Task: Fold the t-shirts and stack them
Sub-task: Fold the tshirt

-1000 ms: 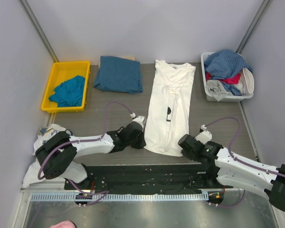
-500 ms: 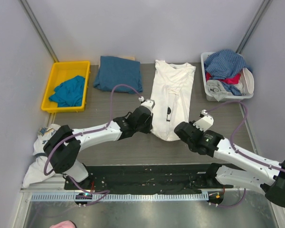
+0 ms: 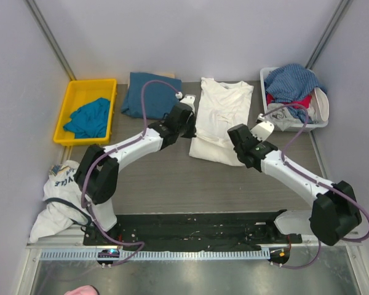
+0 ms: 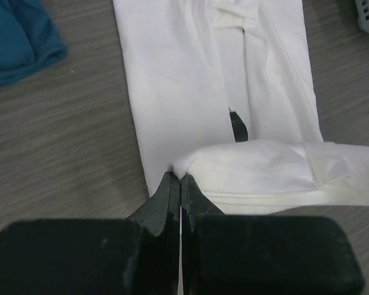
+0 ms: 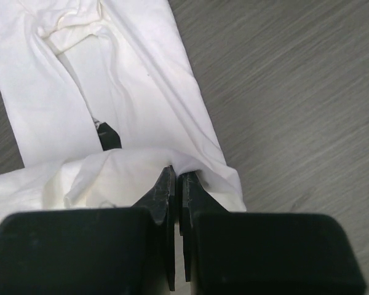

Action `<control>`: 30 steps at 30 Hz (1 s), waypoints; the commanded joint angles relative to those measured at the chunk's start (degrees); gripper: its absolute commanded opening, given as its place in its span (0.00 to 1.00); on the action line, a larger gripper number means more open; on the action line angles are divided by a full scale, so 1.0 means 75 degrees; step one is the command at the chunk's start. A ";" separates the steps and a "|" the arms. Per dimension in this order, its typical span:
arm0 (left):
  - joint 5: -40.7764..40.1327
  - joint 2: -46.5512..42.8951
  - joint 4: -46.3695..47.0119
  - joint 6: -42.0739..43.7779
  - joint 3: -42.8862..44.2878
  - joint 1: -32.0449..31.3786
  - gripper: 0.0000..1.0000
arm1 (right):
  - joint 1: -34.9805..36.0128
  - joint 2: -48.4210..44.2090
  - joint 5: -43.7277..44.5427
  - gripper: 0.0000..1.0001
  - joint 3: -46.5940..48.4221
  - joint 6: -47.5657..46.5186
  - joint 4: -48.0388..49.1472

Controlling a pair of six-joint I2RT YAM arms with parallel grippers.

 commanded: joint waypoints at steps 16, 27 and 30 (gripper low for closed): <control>0.1486 0.3399 -0.0620 0.0405 0.4437 0.1170 0.00 | -0.1731 0.3151 -0.1247 0.01 0.2535 -0.1892 0.2447; 0.2927 0.5076 -0.0457 -0.0227 0.6432 0.1921 0.26 | -0.2340 0.4440 -0.1587 0.23 0.3437 -0.1986 0.2529; 0.3162 0.5381 0.0012 -0.0567 0.6538 0.2108 0.96 | -0.2656 0.4815 -0.1704 0.56 0.3835 -0.2091 0.2541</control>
